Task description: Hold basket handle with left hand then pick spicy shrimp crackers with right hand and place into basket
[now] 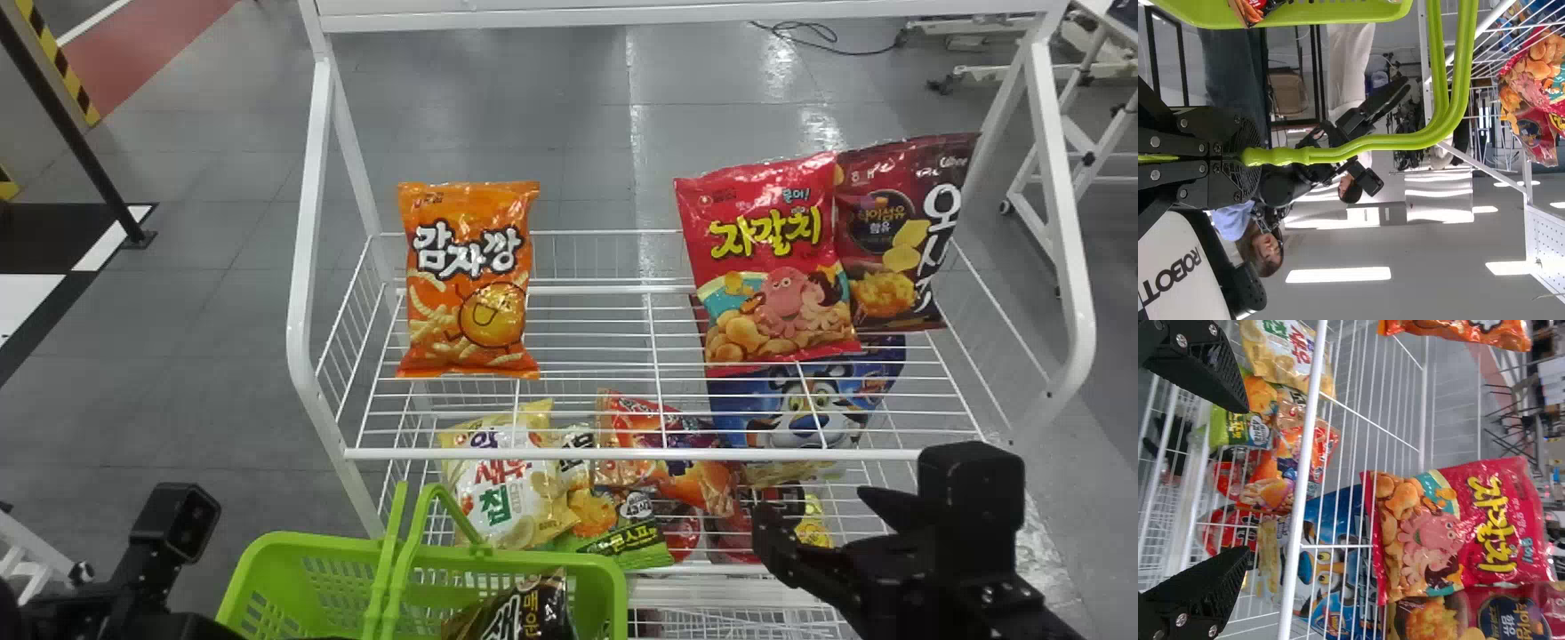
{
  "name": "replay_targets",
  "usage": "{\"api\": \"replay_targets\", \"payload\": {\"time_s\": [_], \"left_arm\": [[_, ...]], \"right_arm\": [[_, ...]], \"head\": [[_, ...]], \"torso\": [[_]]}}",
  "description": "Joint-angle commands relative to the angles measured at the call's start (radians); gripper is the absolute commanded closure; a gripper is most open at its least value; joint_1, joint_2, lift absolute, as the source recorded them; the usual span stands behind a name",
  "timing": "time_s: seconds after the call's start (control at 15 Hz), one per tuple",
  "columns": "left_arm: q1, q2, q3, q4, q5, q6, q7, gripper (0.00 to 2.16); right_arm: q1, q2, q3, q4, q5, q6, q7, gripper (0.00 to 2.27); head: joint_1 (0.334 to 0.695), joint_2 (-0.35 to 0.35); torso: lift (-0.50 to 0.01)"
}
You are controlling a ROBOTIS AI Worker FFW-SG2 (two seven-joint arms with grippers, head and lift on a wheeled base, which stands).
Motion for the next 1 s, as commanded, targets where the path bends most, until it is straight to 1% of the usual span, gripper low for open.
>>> {"api": "replay_targets", "payload": {"time_s": [0.0, 0.2, 0.27, 0.47, 0.53, 0.6, 0.93], "left_arm": [[0.003, 0.001, 0.003, 0.001, -0.001, 0.001, -0.001, 2.14], [0.006, 0.001, 0.003, 0.001, 0.0, 0.001, -0.003, 2.14], [0.006, 0.001, 0.003, 0.001, 0.0, 0.001, -0.003, 2.14], [0.008, 0.001, 0.005, 0.001, 0.0, 0.001, -0.003, 2.14], [0.008, 0.001, 0.005, 0.001, 0.0, 0.001, -0.003, 2.14], [0.01, 0.001, 0.005, 0.003, 0.0, 0.001, -0.003, 2.14], [0.01, -0.002, 0.006, 0.001, 0.0, 0.001, -0.003, 2.14]], "right_arm": [[0.012, 0.003, -0.028, 0.122, -0.002, -0.309, 0.018, 0.07], [0.012, 0.007, -0.057, 0.272, -0.003, -0.576, 0.05, 0.07], [0.013, 0.015, -0.066, 0.301, -0.006, -0.613, 0.057, 0.07], [0.027, 0.018, -0.074, 0.374, -0.011, -0.748, 0.065, 0.07], [0.029, 0.021, -0.076, 0.394, -0.012, -0.794, 0.079, 0.06], [0.029, 0.024, -0.082, 0.412, -0.015, -0.822, 0.093, 0.07], [0.033, 0.024, -0.085, 0.423, -0.015, -0.849, 0.096, 0.06]], "head": [[0.695, 0.042], [0.695, 0.022], [0.695, 0.006], [0.695, -0.012], [0.695, -0.016], [0.695, -0.02], [0.695, -0.024]], "torso": [[-0.007], [-0.007], [-0.007], [-0.007], [-0.007], [-0.007], [-0.007]]}}
